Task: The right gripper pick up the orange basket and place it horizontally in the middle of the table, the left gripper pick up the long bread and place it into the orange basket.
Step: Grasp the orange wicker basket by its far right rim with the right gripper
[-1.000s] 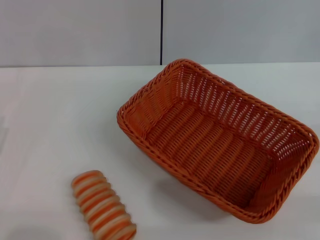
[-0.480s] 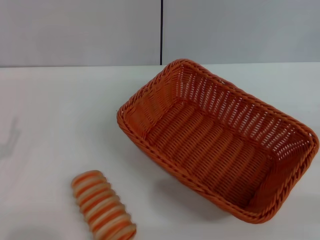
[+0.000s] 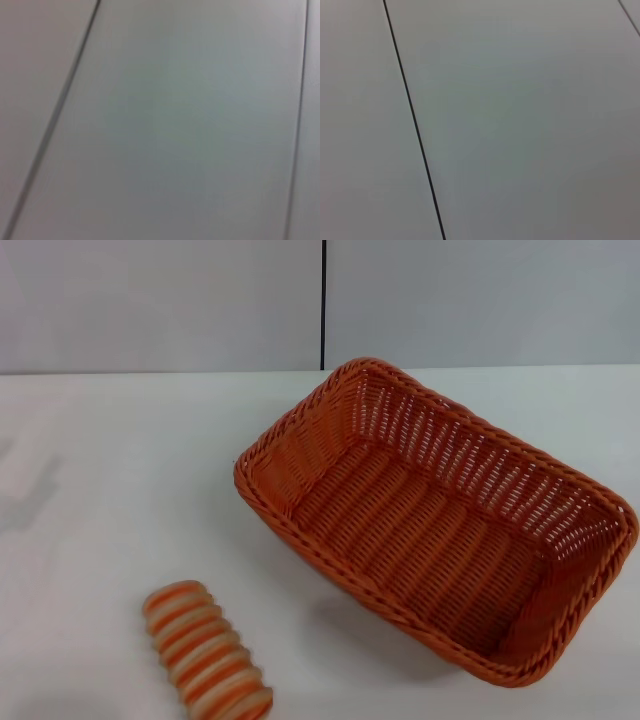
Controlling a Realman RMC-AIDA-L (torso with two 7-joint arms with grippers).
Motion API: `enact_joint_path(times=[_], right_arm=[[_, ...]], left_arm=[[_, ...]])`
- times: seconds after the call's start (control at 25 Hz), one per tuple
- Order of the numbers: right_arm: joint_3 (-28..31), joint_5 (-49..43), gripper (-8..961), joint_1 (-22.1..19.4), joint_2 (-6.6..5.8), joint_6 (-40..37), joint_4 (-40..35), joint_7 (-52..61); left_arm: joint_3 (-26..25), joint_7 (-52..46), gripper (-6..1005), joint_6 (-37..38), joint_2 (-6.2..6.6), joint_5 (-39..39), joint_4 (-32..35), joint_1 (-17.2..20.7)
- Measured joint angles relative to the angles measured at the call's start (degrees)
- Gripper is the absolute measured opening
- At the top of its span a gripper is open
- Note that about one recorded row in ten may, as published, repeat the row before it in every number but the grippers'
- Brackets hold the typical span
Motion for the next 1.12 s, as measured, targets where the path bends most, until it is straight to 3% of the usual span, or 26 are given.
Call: enact_joint_path(times=[0.08, 0.2, 0.24, 0.28, 0.32, 0.48, 0.52, 0.64, 0.72, 0.88, 1.12], right_arm=[[0.0, 0.0, 797, -0.1, 0.07, 0.0, -0.2, 0.1], [0.0, 0.0, 797, -0.1, 0.11, 0.0, -0.2, 0.1], [0.0, -0.1, 797, -0.1, 0.12, -0.1, -0.1, 0.1], [0.0, -0.1, 797, -0.1, 0.13, -0.1, -0.1, 0.1], [0.0, -0.1, 797, -0.1, 0.13, -0.1, 0.0, 0.1], [-0.1, -0.2, 797, -0.2, 0.15, 0.1, 0.0, 0.3], [-0.3, -0.2, 797, -0.3, 0.16, 0.1, -0.1, 0.5], [-0.7, -2.4, 797, -1.0, 0.14, 0.3, -2.4, 3.4], [-0.8, -7.7, 797, -1.4, 0.19, 0.1, -8.2, 8.7], [-0.9, -22.1, 797, -0.5, 0.07, -3.3, -28.2, 30.8], [-1.7, -46.2, 797, 7.1, -0.69, -4.6, -53.9, 59.1]], left_arm=[[0.8, -7.1, 739, -1.8, 0.00, 3.1, 5.8, -0.1], [0.8, -7.1, 740, -1.8, 0.00, 3.1, 5.8, -0.1], [0.9, -12.1, 740, -2.6, -0.03, 5.8, 10.3, -0.4], [0.9, -12.1, 740, -2.6, -0.03, 5.8, 10.3, -0.4], [1.0, -22.3, 740, -3.1, -0.16, 11.9, 19.8, -1.9], [1.0, -26.0, 739, -3.1, -0.20, 13.9, 23.5, -2.5], [1.7, -31.6, 738, -3.2, -0.33, 17.1, 30.1, -3.5], [1.7, -31.6, 737, -3.2, -0.33, 17.1, 30.1, -3.5], [1.9, -33.1, 736, -3.4, -0.34, 17.8, 32.3, -3.9], [1.2, -32.2, 719, -5.2, -0.29, 17.6, 31.0, -4.2], [1.5, -28.5, 707, -7.2, -0.23, 17.9, 26.7, -4.6]])
